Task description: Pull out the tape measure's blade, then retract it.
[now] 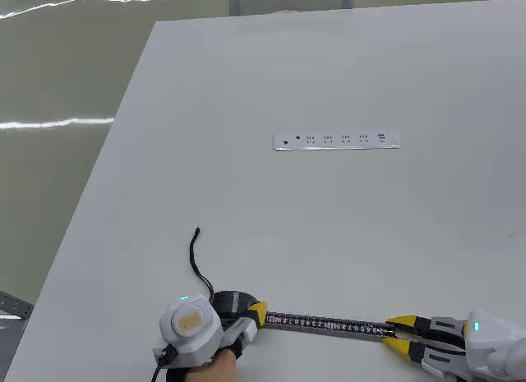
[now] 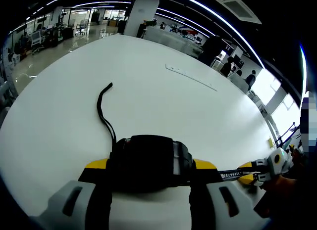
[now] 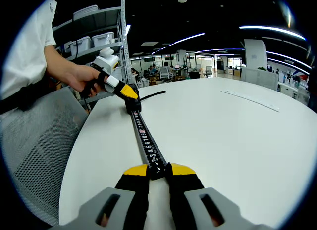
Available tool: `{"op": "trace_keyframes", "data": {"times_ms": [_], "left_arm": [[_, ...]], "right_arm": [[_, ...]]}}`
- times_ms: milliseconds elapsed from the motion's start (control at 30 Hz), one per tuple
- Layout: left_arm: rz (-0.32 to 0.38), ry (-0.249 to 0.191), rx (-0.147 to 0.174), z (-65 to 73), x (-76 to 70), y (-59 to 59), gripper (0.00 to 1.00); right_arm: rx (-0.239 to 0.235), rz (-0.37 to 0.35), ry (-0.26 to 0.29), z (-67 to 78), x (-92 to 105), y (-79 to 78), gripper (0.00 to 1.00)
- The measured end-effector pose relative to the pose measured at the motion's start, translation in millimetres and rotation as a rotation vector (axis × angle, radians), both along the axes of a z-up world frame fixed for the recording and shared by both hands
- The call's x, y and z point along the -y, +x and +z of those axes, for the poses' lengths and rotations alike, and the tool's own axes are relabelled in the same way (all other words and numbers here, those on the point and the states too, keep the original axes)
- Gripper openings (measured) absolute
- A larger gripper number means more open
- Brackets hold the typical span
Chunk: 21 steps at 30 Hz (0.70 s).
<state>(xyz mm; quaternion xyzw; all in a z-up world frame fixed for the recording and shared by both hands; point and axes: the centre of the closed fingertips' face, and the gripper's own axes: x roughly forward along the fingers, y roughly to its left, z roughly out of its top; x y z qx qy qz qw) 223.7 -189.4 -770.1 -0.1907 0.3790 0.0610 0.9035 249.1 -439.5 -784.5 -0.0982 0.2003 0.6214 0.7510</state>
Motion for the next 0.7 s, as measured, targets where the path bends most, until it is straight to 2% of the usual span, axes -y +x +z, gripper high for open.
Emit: {"op": "trace_keyframes", "data": {"times_ms": [700], "left_arm": [[0.0,-0.007,-0.002,0.5,0.1,-0.7,0.61]], "right_arm": [[0.0,0.07,0.014,2.5,-44.8,-7.2,0.13]]}}
